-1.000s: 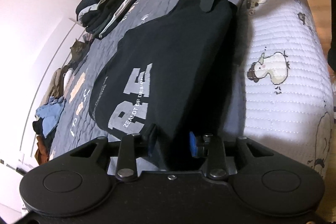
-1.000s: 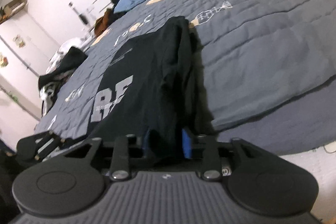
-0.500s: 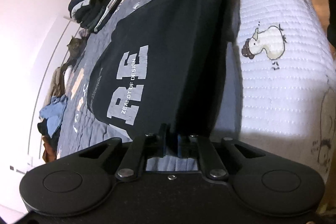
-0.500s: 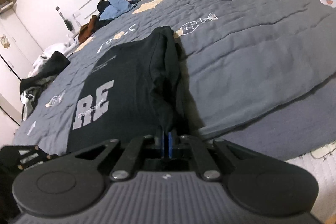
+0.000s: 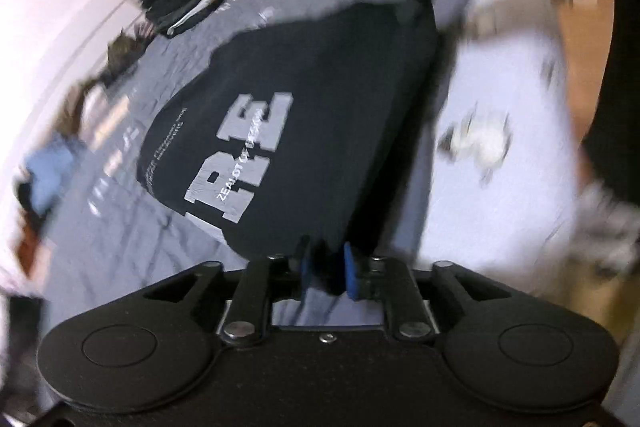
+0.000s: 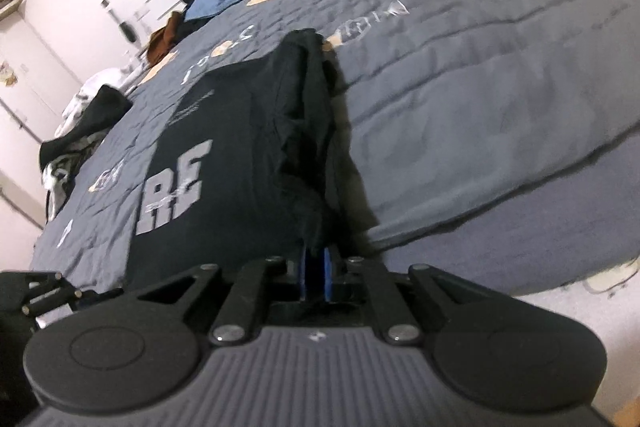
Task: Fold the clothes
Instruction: 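Release the T-shirt with the left gripper and smooth it flat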
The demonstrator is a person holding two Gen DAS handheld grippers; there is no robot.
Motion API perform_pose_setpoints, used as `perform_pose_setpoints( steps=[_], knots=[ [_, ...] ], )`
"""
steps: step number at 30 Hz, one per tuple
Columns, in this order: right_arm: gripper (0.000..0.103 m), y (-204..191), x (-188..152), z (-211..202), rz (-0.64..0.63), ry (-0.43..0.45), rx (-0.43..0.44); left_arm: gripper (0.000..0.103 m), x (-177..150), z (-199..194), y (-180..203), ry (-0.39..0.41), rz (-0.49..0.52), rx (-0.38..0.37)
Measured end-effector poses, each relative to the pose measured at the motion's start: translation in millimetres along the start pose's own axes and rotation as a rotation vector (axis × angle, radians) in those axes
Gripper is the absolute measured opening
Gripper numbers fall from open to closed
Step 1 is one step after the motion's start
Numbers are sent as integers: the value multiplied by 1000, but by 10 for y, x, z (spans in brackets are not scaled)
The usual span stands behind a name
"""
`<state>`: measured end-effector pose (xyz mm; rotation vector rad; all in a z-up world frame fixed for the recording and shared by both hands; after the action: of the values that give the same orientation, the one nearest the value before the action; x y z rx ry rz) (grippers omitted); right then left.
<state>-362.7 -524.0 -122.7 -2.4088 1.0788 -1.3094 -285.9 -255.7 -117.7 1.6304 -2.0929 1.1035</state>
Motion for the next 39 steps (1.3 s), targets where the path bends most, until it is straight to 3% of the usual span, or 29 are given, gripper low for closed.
perform_pose_setpoints(
  steps=[5,8,11,14,16,21,31,39],
  knots=[
    [8,-25,156,-215,70,75,109,29,80,-191,-483,148,-420,-156],
    [8,-37,223,-293,131,121,193,29,138,-107,-628,209,-644,-228],
    [8,-146,157,-147,134,74,247,29,154,102,-653,202,-808,-329],
    [8,-220,62,14,121,18,248,29,130,319,-652,170,-946,-428],
    [8,-197,6,108,117,-20,213,29,78,459,-642,127,-995,-447],
    [7,-14,-104,249,97,-74,68,29,-55,647,-624,5,-1024,-396],
    [3,61,-137,228,78,-120,43,29,-252,733,-664,-170,-1041,-322],
    [2,81,-130,212,36,-154,36,29,-265,694,-691,-170,-1032,-303]
  ],
)
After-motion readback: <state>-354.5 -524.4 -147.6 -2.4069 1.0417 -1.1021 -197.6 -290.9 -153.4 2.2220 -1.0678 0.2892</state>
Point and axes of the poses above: each gripper's, at about its wrist camera, not at the fingertips, and z roughly the way its jaws point, y to its right, x to its top, the point moved 3 cm from there along z, roughly the way its jaws point, and after that the axes turned 7 degrees about y, right-handed, at the moved point
